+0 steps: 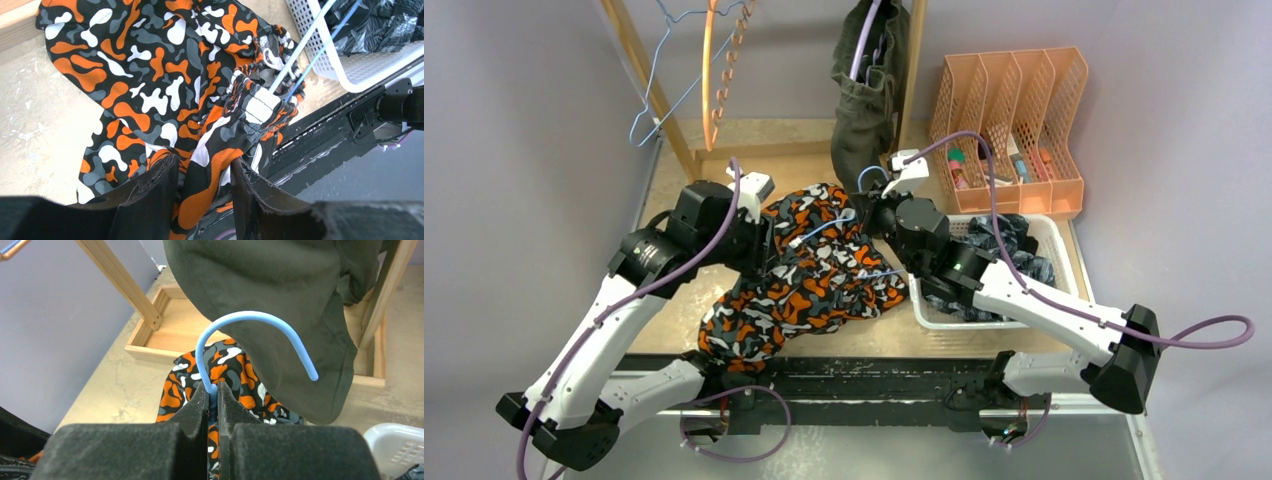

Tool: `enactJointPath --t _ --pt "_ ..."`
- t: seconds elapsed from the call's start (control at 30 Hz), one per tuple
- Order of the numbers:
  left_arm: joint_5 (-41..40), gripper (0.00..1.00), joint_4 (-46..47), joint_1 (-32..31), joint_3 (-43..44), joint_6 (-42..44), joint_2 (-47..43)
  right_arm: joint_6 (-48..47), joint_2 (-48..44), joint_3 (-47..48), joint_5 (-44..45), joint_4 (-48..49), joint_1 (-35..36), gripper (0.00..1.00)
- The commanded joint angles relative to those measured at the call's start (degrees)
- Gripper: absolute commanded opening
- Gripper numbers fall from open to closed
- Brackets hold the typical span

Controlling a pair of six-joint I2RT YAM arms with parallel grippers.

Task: Remove the shorts from the hanger
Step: Remove the shorts from the clothes rod.

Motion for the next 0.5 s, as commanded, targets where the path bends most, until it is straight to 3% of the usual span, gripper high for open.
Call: enactJointPath --t 0.0,0.13,0.23,0.37,0.47 --pt "-1.79 0.43 1.61 0.09 2.53 -0.23 0.20 -1.12 0.76 3.95 0.88 -1.10 0.38 0.00" --pt "-1.79 0.40 1.11 0.09 2.45 0.06 0.55 -1.61 1.09 4.78 2.46 -2.66 0.38 0.00" --pt "-1.77 0.30 1.09 0.09 2.34 0.16 0.36 -1.57 1.09 5.17 4.19 -3.68 0.31 0.00" --pt "-1.69 0.08 0.94 0.09 2.65 0.47 0.20 -1.10 1.78 6.22 5.28 -6.24 0.33 0.00" --pt "-1.47 0.00 0.19 0.09 2.62 1.00 0.81 -0.99 1.52 6.17 5.20 -6.37 0.34 0.00"
